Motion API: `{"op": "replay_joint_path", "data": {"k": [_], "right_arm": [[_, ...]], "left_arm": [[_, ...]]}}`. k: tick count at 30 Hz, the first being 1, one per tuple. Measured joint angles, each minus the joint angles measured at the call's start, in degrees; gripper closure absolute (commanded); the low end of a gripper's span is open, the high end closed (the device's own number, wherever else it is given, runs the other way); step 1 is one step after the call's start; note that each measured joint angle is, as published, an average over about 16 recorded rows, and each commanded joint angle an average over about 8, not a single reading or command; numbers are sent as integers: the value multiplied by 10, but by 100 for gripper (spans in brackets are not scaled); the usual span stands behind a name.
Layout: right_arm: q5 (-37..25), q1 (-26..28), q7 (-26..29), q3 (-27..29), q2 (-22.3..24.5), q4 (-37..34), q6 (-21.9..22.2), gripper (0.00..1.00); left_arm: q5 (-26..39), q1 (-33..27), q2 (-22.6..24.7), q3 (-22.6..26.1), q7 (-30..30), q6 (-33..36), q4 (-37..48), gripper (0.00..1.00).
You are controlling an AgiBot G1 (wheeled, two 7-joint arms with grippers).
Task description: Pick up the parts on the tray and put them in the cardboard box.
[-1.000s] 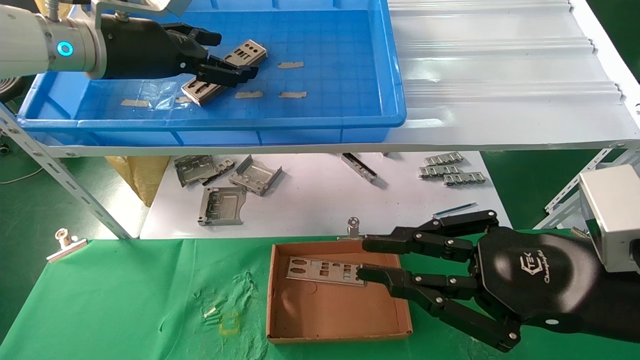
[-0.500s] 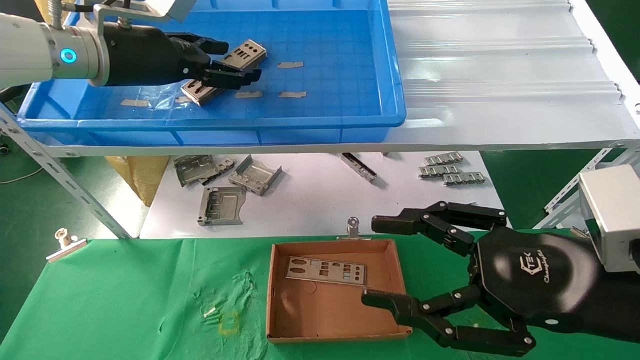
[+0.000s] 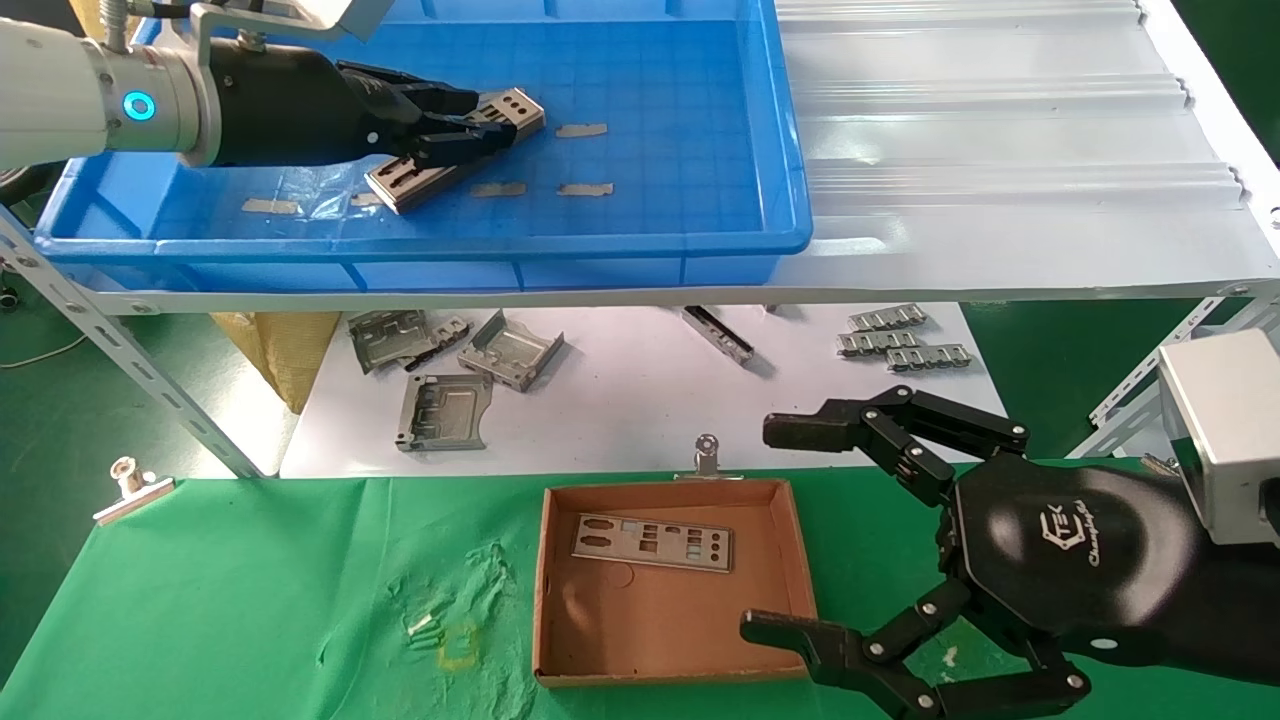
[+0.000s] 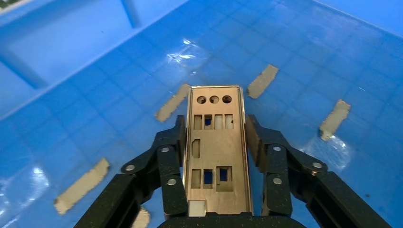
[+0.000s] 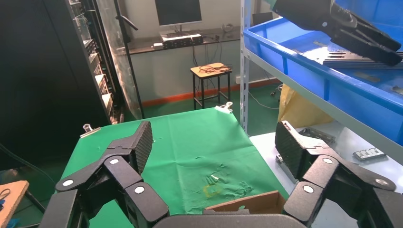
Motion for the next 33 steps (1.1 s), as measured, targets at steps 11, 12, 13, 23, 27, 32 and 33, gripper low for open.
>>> {"op": "replay_joint_path", "data": {"k": [11,12,13,23,27,32,33], "right_arm": [[0,0,0,0,0,0,0,0],[0,0,0,0,0,0,0,0],[0,0,0,0,0,0,0,0],[0,0,0,0,0,0,0,0],[0,0,0,0,0,0,0,0],[0,0,0,0,0,0,0,0],[0,0,0,0,0,0,0,0]], "left_arm": [[-5,-13,-2,-3,6,-2,-5,100],[-6,-15,-2,-4,7,0,-6,100],[-7,-17,-3,-5,8,3,-7,100],[-23,-37,-27,-14,31,128,-25,100],[-30,-40,-41,-16,47,201,-35,100],[-44,-28,-58,-14,63,278,-62,100],[-49,-23,-61,-12,64,288,-72,100]]}}
